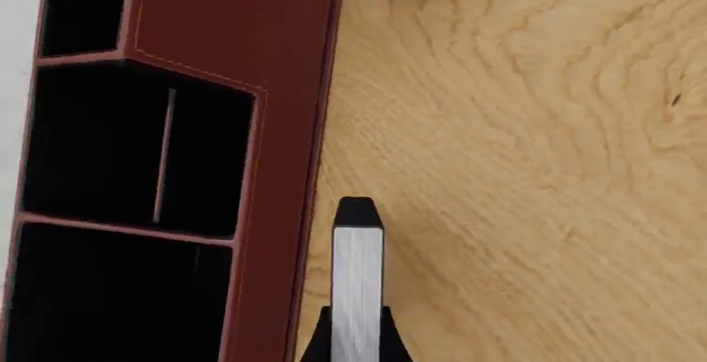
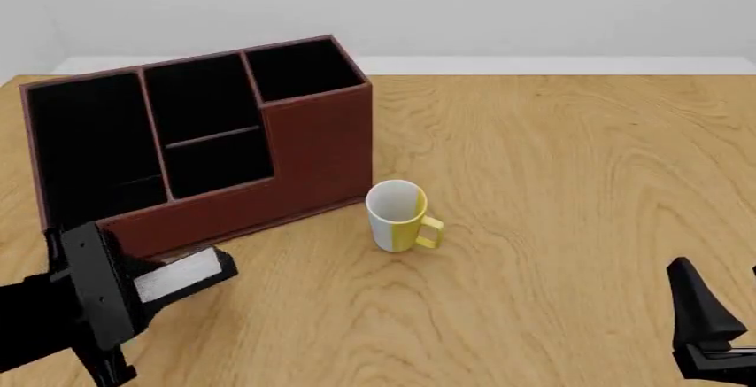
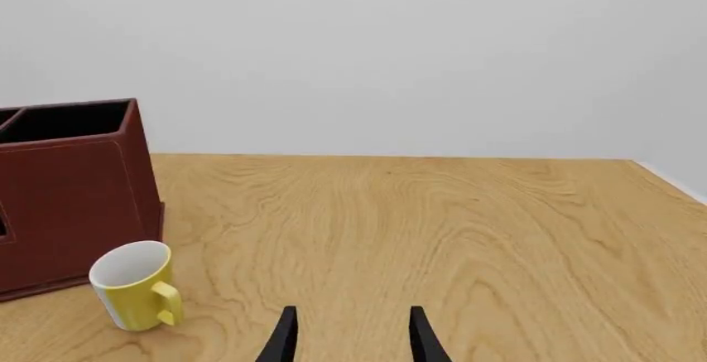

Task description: Pick up the book and place it in the front compartment of the caddy.

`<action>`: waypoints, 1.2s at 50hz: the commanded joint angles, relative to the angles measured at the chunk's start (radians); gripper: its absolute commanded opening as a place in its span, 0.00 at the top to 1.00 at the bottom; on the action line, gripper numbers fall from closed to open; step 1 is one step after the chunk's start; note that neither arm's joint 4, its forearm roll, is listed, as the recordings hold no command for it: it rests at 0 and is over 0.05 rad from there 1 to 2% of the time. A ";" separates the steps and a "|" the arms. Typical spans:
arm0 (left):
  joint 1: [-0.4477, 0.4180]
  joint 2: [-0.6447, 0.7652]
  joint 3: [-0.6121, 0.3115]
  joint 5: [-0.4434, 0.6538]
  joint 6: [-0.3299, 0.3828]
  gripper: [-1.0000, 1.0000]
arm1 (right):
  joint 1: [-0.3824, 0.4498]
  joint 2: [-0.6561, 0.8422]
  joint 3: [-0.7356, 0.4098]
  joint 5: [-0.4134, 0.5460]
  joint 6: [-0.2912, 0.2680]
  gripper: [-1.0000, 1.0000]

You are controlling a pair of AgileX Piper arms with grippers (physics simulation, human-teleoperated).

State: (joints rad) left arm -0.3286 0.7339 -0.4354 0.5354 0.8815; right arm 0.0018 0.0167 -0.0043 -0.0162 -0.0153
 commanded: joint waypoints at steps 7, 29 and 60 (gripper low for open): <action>-0.112 -0.135 -0.068 0.035 0.200 1.00 | 0.000 0.000 0.000 0.000 0.000 0.00; -0.071 -0.140 -0.148 -0.067 0.428 1.00 | 0.000 0.000 0.000 0.000 0.000 0.00; -0.014 0.042 -0.202 -0.329 0.466 1.00 | 0.000 0.000 0.000 0.000 0.000 0.00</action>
State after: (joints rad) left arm -0.3645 0.7240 -0.6089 0.2853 1.3278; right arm 0.0019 0.0168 -0.0043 -0.0163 -0.0153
